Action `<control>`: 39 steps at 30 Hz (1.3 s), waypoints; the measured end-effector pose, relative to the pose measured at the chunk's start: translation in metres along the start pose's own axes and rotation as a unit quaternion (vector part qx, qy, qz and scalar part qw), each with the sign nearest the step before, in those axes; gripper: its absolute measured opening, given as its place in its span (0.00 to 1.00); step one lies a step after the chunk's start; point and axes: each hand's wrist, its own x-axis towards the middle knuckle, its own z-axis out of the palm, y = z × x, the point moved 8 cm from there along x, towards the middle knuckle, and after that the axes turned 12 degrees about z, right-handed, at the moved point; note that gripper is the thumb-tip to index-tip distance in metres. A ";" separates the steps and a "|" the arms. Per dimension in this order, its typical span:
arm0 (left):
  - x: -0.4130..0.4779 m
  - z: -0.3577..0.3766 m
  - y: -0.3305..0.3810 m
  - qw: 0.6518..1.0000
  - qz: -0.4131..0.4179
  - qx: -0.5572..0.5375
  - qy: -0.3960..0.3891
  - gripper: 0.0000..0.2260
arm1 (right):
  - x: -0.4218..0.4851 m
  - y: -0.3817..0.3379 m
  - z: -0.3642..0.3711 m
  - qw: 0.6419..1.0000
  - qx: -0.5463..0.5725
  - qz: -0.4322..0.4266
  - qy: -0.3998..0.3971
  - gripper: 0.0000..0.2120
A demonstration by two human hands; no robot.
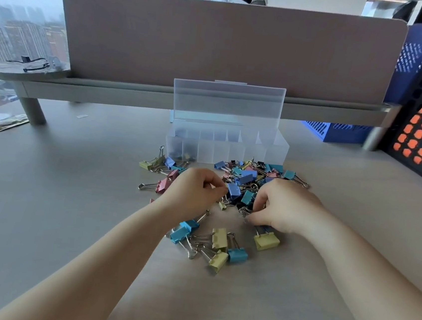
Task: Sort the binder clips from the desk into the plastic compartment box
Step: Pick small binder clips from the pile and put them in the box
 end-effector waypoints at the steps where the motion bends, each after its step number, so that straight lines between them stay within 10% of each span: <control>1: -0.001 -0.001 0.000 0.999 0.014 0.036 0.001 0.03 | -0.001 -0.001 0.001 1.000 -0.006 0.001 0.005 0.07; 16: -0.004 0.004 0.003 0.971 0.035 0.232 -0.038 0.08 | 0.006 0.004 -0.003 0.978 0.178 -0.062 -0.089 0.06; 39: -0.002 0.013 0.008 0.959 0.057 0.275 -0.039 0.08 | 0.009 0.037 -0.001 0.991 0.064 -0.043 -0.107 0.07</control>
